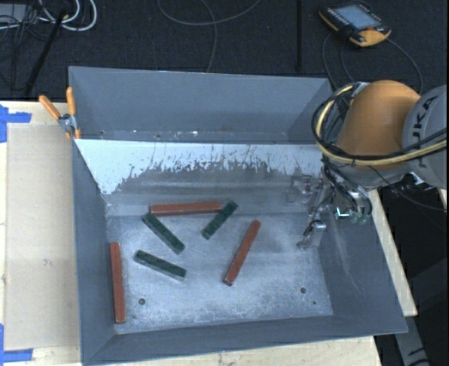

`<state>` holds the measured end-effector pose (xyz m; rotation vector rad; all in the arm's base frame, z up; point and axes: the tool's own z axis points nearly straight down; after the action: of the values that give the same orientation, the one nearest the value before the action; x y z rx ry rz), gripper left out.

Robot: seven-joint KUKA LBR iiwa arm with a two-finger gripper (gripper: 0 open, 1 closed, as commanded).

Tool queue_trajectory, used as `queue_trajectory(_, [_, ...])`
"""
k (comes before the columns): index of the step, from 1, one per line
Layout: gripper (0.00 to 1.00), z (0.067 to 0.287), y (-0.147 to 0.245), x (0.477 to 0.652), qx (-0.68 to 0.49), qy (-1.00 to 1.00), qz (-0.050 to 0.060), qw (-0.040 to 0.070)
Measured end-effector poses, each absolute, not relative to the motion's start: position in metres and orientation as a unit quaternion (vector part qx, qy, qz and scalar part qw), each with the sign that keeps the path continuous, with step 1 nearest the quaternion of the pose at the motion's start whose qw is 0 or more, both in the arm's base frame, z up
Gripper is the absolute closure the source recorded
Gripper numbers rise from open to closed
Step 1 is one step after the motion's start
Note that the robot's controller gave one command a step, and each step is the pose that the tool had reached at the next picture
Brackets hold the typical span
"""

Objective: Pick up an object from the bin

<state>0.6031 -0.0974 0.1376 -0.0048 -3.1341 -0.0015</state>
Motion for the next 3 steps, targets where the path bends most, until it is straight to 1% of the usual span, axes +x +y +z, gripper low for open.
queue_trajectory(1, [0.00, 0.142, -0.097, 0.605, 0.000, -1.000, 0.000, 0.000])
queue_trajectory(2, [0.00, 0.103, -0.057, 0.591, 0.123, -0.992, 0.002, -0.003])
queue_trajectory(3, [0.00, 0.096, -0.032, 0.575, 0.210, -0.978, -0.002, 0.002])
